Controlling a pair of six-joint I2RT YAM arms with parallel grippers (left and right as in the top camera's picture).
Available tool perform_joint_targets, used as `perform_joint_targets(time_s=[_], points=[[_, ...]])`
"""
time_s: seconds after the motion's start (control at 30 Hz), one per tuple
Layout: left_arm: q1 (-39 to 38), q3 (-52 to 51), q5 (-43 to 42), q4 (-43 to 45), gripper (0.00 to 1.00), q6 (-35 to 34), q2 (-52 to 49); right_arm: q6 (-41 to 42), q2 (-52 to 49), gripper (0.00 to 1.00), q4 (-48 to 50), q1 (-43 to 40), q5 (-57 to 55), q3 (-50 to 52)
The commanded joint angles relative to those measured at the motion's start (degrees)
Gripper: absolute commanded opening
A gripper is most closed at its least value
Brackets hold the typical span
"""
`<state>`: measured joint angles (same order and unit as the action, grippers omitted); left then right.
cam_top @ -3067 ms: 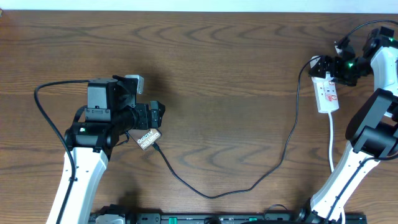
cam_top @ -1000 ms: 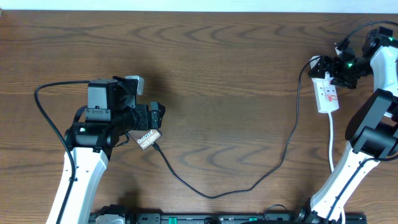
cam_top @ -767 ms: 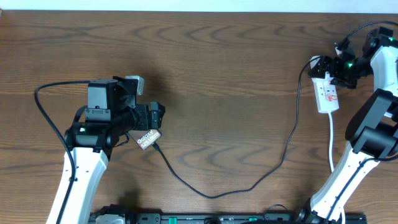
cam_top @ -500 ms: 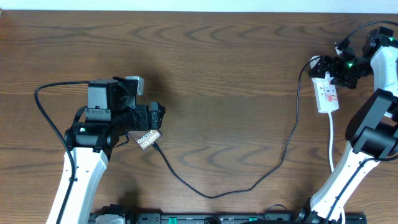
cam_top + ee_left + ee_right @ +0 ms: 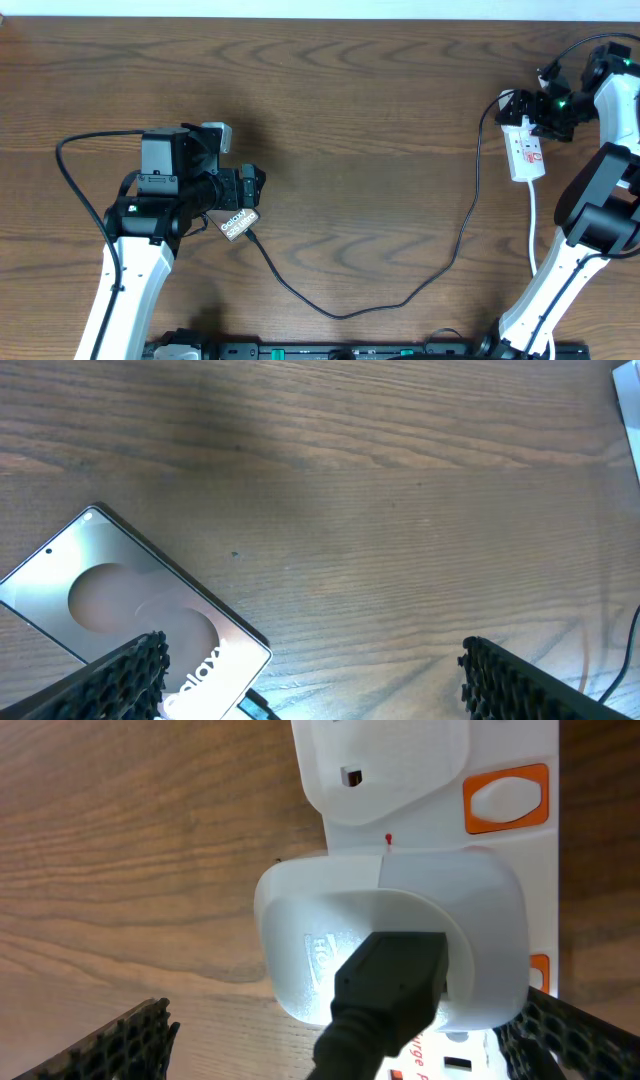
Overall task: Plug charger to phone and switch on socket
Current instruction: 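Press the orange switch beside the plugged-in charger with the right gripper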
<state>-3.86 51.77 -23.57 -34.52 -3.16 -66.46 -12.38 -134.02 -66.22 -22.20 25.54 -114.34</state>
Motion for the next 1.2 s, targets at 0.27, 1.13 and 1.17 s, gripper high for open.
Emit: perform_joint_targets(time_s=[0.27,1.13,1.17], points=[[-0.1,1.6,1.2,-0.2,0.92,-0.3,0.2,0.2,-1.1,0.99,3.0,2.4,7.7,4.3],[-0.1,1.6,1.2,-0.2,0.92,-0.3,0.2,2.3,-1.1,0.99,-0.7,0.4,0.9,-0.2],[-0.1,1.6,1.2,-0.2,0.92,-0.3,0.2,2.6,-1.1,0.99,-0.8,0.2,0.9,-0.3]])
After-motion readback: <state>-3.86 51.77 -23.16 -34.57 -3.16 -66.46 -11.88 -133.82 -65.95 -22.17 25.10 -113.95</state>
